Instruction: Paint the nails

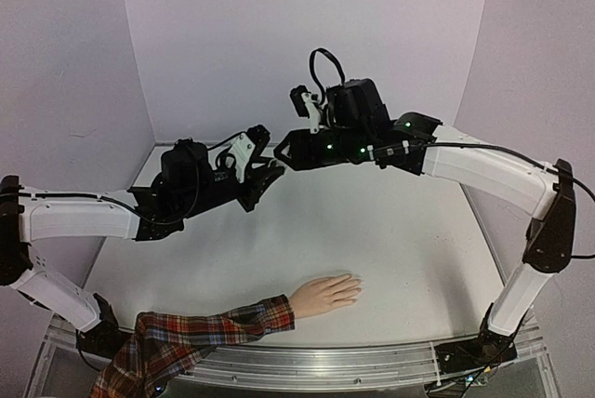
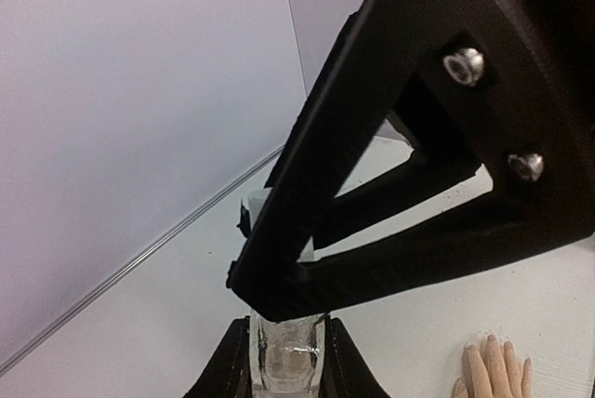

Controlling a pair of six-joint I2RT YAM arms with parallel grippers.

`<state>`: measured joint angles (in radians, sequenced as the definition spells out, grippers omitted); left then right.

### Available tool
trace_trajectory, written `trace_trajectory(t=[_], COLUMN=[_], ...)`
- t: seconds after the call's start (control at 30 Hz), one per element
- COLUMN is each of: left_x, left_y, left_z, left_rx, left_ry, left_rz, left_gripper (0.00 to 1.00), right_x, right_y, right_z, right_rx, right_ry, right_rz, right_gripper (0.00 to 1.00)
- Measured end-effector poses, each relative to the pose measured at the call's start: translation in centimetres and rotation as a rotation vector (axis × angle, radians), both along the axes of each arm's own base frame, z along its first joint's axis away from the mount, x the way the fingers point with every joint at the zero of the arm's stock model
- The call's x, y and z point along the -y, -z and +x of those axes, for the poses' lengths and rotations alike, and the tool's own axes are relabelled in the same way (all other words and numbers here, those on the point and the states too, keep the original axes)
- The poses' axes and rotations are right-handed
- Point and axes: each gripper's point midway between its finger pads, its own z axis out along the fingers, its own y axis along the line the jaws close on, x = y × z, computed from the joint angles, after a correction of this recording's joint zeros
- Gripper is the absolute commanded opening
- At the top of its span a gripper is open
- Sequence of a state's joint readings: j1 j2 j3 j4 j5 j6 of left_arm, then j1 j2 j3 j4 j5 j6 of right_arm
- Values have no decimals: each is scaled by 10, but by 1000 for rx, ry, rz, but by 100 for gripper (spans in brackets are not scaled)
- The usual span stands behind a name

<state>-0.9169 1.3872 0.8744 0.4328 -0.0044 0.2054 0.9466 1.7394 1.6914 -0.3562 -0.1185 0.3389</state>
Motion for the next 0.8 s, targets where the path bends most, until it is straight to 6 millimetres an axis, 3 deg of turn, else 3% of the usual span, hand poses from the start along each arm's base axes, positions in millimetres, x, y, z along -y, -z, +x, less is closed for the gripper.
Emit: trace_trajectory(t=[0.27, 0.43, 0.6, 0.8], left_x=[1, 3, 2, -3], left_y=[1, 6, 9, 3], left_z=[-2, -10, -37, -80], left_rx=[-3, -24, -86, -200], left_ry=[6, 68, 286, 625], left_rz=[4, 24, 37, 31], left_gripper=[0, 0, 0, 0], right_x=[-3, -3, 2, 3], right_y=[-2, 4, 9, -2], right_z=[2, -6, -34, -77], right_rx=[-4, 18, 44, 128], right_ry=[-7, -113, -368, -651], right_rz=[-2, -37, -16, 50], right_gripper=[2, 0, 0, 0])
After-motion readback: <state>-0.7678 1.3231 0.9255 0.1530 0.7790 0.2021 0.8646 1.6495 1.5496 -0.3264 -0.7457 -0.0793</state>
